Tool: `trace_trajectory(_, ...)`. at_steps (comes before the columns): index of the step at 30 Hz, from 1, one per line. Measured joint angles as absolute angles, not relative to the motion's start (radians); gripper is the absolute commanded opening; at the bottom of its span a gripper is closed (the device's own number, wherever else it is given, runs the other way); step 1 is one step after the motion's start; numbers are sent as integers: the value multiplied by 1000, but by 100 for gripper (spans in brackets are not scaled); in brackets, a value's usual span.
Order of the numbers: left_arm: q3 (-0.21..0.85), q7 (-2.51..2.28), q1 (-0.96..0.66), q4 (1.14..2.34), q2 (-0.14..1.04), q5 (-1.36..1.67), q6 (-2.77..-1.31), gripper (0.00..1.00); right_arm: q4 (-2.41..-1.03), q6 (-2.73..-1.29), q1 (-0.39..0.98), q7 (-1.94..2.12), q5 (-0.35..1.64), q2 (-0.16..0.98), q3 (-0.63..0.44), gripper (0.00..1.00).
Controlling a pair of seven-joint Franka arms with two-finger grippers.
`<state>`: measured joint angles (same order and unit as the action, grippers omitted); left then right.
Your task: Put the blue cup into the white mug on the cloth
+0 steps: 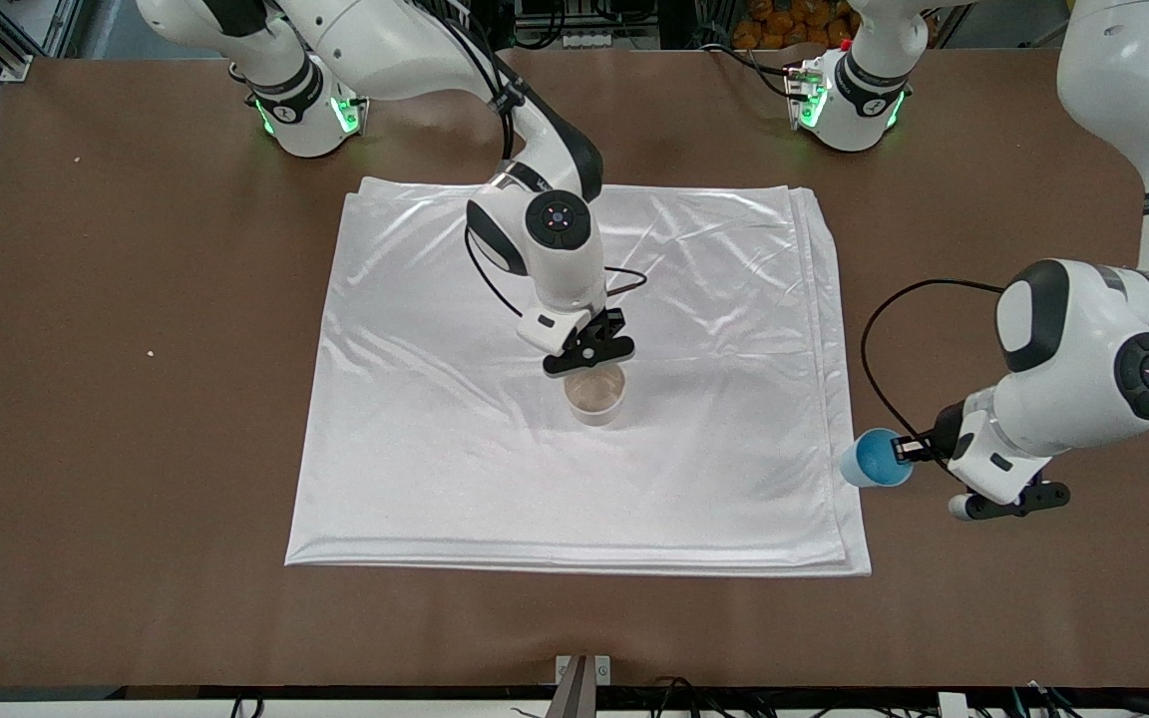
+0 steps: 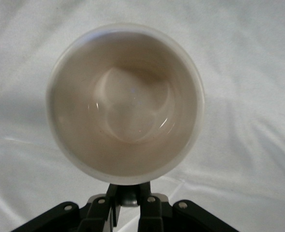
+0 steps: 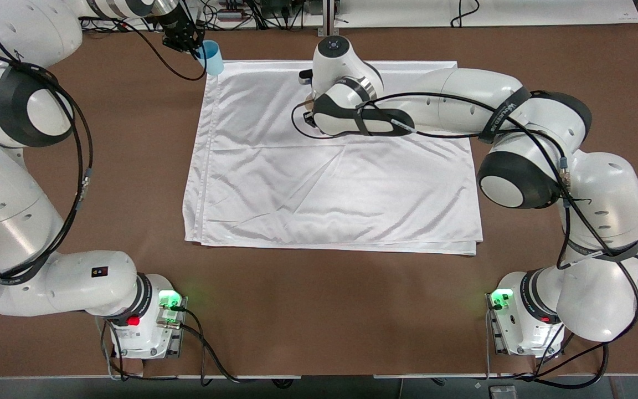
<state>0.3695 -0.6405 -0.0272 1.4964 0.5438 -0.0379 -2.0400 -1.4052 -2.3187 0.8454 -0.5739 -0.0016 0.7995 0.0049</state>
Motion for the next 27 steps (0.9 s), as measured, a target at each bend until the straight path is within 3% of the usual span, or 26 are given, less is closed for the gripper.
trace_trajectory(4,370,-676,-42,1496,544,-38,-2040,0,-1405,-2319,845,-574,-2,804,5,39)
trace_trajectory(6,370,-688,-46,1496,544,-38,-2040,0,-1405,-2319,845,-574,-2,806,5,67)
trace_trajectory(7,370,-695,-47,1496,544,-38,-2040,0,-1405,-2319,845,-574,-2,807,5,100)
trace_trajectory(17,372,-769,-95,1496,544,-38,-2040,0,-1383,-2306,842,-579,-3,802,-1,100)
trace_trajectory(27,372,-874,-171,1499,544,-38,-2039,0,-1330,-1978,771,-578,-3,626,10,100)
